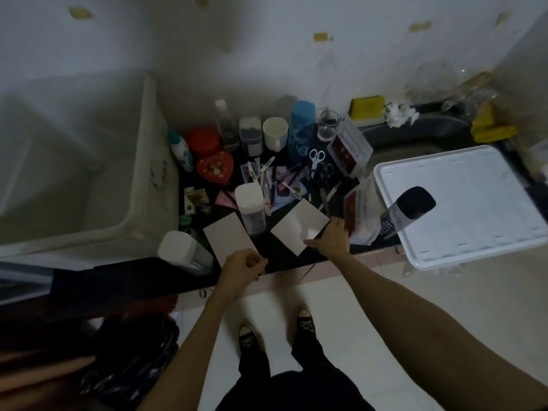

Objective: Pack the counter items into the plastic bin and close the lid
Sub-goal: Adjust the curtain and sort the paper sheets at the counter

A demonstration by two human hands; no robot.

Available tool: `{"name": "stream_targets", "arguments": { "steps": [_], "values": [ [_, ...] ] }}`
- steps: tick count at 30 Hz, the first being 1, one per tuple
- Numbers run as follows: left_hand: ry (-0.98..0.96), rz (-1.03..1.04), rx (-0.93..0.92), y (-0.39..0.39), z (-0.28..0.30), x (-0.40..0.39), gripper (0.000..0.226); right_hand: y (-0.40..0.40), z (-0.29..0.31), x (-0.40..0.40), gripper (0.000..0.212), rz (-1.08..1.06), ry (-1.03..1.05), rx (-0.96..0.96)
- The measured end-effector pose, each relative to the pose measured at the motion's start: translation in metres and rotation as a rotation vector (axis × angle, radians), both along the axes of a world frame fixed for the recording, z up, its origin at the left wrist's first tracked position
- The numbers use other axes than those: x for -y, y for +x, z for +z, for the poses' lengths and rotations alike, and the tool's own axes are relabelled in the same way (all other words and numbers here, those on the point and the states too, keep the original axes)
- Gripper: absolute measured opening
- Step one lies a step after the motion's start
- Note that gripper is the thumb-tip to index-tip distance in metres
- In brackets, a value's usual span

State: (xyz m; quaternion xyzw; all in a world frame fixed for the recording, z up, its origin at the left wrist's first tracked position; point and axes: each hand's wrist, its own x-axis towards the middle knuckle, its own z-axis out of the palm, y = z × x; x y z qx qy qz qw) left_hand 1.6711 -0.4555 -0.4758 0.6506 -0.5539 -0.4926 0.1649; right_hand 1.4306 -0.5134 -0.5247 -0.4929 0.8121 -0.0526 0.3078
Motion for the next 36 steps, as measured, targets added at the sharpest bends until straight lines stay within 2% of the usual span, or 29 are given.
{"name": "stream_targets", "arguments": {
  "steps": [8,15,18,20,25,28,30,33,36],
  "values": [
    [0.033,0.054,0.03,-0.002,-0.004,0.014,0.012,-0.002,-0.016,0.007,0.102,-0.097,-0.099,0.094],
    [0.041,0.036,0.037,-0.01,-0.004,0.017,0.011,-0.002,-0.009,0.025,0.125,-0.109,0.091,0.026],
    [0.048,0.032,0.039,-0.01,-0.004,0.017,0.01,0.0,-0.009,0.026,0.125,-0.199,0.068,0.052],
    [0.046,0.027,0.038,-0.009,-0.003,0.018,0.011,0.001,-0.012,0.025,0.113,-0.278,0.006,0.144],
    [0.053,0.016,0.036,-0.007,-0.002,0.021,0.011,0.001,-0.017,0.022,0.064,-0.486,-0.089,0.402],
    [0.028,0.016,0.036,-0.005,0.001,0.022,0.012,-0.001,-0.008,0.019,0.037,-0.543,-0.138,0.659],
    [0.007,0.016,0.048,-0.003,0.002,0.023,0.012,-0.003,0.008,0.014,0.027,-0.488,-0.204,0.737],
    [-0.066,0.018,0.092,-0.003,0.003,0.026,0.012,-0.013,0.042,0.003,0.018,-0.251,-0.352,0.692],
    [-0.135,0.01,0.083,-0.007,0.013,0.029,0.021,-0.029,0.077,-0.005,0.014,-0.049,-0.381,0.677]
  ]
}}
